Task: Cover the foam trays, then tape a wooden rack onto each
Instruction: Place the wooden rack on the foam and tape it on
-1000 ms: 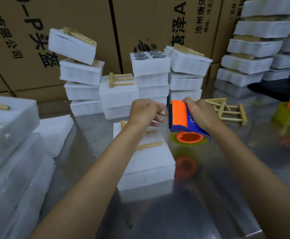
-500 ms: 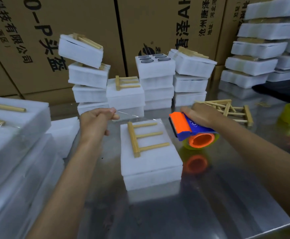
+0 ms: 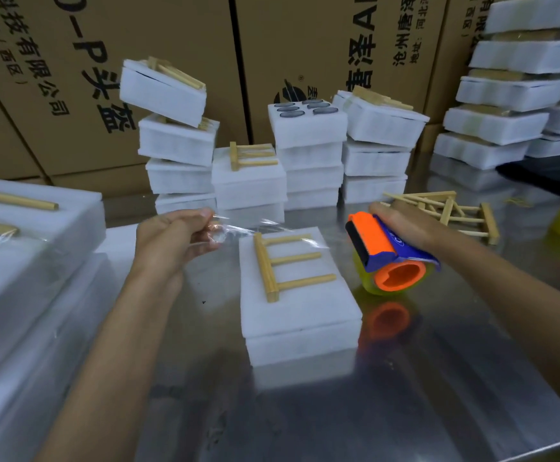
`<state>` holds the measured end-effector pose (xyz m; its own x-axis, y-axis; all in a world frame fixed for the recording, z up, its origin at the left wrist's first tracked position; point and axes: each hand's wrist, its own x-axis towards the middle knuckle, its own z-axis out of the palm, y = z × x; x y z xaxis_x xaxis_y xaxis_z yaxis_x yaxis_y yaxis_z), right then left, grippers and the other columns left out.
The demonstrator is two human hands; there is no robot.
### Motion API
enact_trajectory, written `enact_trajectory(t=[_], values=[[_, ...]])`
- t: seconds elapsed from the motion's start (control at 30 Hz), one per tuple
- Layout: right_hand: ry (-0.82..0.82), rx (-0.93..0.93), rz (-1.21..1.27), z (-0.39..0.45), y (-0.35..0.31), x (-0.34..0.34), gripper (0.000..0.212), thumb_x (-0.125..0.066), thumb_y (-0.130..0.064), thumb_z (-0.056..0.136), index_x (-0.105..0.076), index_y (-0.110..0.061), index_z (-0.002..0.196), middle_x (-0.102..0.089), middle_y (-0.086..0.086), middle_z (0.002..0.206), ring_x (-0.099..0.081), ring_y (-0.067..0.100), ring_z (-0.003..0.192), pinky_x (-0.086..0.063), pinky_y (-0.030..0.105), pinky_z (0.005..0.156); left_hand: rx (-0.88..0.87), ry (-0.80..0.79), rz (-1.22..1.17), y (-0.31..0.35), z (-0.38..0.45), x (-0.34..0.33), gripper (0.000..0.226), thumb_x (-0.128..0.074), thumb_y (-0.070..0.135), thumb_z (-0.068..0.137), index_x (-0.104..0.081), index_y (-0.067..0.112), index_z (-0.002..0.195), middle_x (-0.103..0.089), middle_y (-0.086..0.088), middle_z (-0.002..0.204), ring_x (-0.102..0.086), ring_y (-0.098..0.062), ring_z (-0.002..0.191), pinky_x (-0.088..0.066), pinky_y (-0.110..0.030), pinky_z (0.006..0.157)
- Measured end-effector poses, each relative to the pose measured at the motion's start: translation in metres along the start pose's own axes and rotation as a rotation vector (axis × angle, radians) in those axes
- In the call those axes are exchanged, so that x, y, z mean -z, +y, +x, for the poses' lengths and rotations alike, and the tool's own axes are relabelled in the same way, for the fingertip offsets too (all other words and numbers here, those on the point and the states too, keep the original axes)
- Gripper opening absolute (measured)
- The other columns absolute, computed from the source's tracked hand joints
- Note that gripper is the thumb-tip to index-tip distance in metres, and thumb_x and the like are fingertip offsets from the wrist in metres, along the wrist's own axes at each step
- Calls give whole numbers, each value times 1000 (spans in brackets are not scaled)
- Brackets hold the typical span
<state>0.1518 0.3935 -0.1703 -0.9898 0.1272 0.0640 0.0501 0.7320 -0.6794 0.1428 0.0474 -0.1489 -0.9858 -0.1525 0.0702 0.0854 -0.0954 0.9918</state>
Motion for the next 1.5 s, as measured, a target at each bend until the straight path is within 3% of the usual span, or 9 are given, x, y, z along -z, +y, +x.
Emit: enact_trajectory(t=[0.4,0.5,0.93,1.07,1.13,1.23,1.3,1.37,1.5], values=[[-81,-68,-403,8,-1,23,54,-34,-63,92,-63,-19,78,-65,7,79,-62,23,77,-43,36,67,118,89,-6,-24,6,50,6,-62,4,94,-68,2,93,-71,5,58,-57,-1,45,-51,-14,46],[-83,-66,-369,5,5,21,59,-37,-64,88,-69,-15,84,-68,8,92,-63,23,90,-48,44,89,200,60,18,-48,3,53,6,-63,3,94,-68,0,95,-72,3,62,-59,-4,55,-52,-15,46],[-39,-33,-400,12,16,20,58,-36,-59,93,-69,-13,85,-68,8,92,-62,22,83,-47,40,85,361,-5,133,-78,-10,45,24,-73,0,84,-71,2,108,-70,-11,92,-60,-16,80,-54,-20,57],[-36,-33,-401,13,16,19,58,-36,-60,93,-70,-13,85,-68,8,92,-63,23,84,-48,37,82,275,45,303,-89,-16,29,24,-75,-1,84,-70,1,107,-70,-12,82,-55,-17,58,-51,-22,52],[-41,-33,-407,13,17,19,58,-35,-59,94,-69,-13,84,-68,10,89,-62,23,81,-46,36,78,186,5,404,-91,-22,18,26,-73,-1,86,-70,2,112,-72,-9,86,-61,-16,65,-53,-21,62],[-37,-41,-389,13,17,18,58,-36,-59,93,-70,-12,88,-68,8,95,-62,23,85,-47,38,84,-1,-133,512,-93,-32,4,34,-68,1,91,-68,6,124,-71,-7,116,-66,-19,108,-48,-25,94],[-32,-47,-375,14,17,18,58,-38,-60,92,-70,-12,86,-68,10,88,-63,24,82,-47,38,81,-140,-211,681,-100,-34,0,38,-66,10,94,-66,22,130,-64,-4,131,-53,-26,131,-40,-36,109],[-36,-49,-376,14,17,17,58,-37,-62,90,-69,-14,81,-67,9,82,-62,23,79,-45,37,75,-134,-258,965,-104,-32,1,47,-61,30,98,-50,40,143,-34,-8,160,-13,-30,153,-14,-50,120],[-63,-33,-390,17,18,16,59,-33,-64,87,-67,-16,81,-65,8,80,-61,23,77,-39,34,64,-93,-404,1235,-114,-27,9,52,-29,55,104,-17,51,154,20,-1,166,36,-22,146,12,-53,119]])
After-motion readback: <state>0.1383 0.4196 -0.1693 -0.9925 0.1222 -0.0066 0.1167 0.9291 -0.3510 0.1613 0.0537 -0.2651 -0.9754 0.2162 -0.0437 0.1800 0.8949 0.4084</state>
